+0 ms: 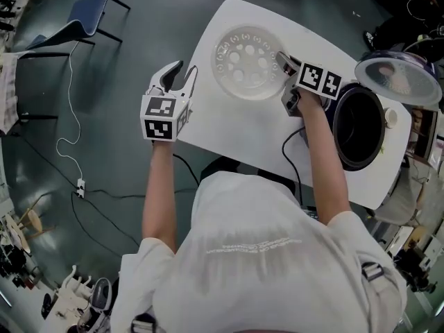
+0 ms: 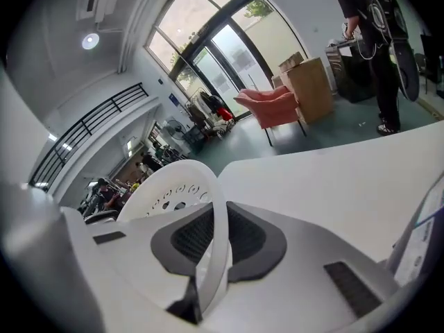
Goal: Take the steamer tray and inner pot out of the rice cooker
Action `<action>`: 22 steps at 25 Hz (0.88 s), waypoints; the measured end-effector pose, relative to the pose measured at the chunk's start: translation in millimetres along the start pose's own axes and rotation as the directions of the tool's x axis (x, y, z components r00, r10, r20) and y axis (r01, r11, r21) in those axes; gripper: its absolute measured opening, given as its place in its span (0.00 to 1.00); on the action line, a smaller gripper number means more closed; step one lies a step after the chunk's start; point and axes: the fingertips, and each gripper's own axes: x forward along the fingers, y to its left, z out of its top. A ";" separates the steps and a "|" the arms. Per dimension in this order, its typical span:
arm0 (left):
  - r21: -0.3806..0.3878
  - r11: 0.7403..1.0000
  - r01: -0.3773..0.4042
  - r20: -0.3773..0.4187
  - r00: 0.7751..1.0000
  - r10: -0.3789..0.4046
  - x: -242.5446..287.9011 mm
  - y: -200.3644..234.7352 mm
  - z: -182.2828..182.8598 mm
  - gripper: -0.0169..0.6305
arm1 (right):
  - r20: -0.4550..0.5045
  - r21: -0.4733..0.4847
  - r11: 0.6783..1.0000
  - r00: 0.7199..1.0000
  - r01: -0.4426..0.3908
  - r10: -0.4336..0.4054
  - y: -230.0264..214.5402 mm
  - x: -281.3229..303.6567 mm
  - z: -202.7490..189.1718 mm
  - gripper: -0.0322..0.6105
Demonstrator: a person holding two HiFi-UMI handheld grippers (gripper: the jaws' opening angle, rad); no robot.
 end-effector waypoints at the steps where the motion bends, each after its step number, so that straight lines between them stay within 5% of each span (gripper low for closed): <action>1: -0.006 1.000 0.003 -0.009 1.000 -0.003 5.2 3.1 -2.8 0.25 | -0.010 0.012 1.000 1.000 0.012 -0.012 -5.8 8.4 -1.9 0.15; 9: -0.070 0.998 -0.010 -0.092 0.996 0.003 41.5 25.1 -26.6 0.25 | -0.061 0.047 0.993 0.993 0.108 -0.105 -54.3 60.1 -2.7 0.15; 22: -0.115 0.993 0.020 -0.124 0.992 -0.034 81.0 37.8 -46.3 0.25 | -0.094 -0.052 0.985 0.981 0.167 -0.171 -75.7 104.1 -12.1 0.15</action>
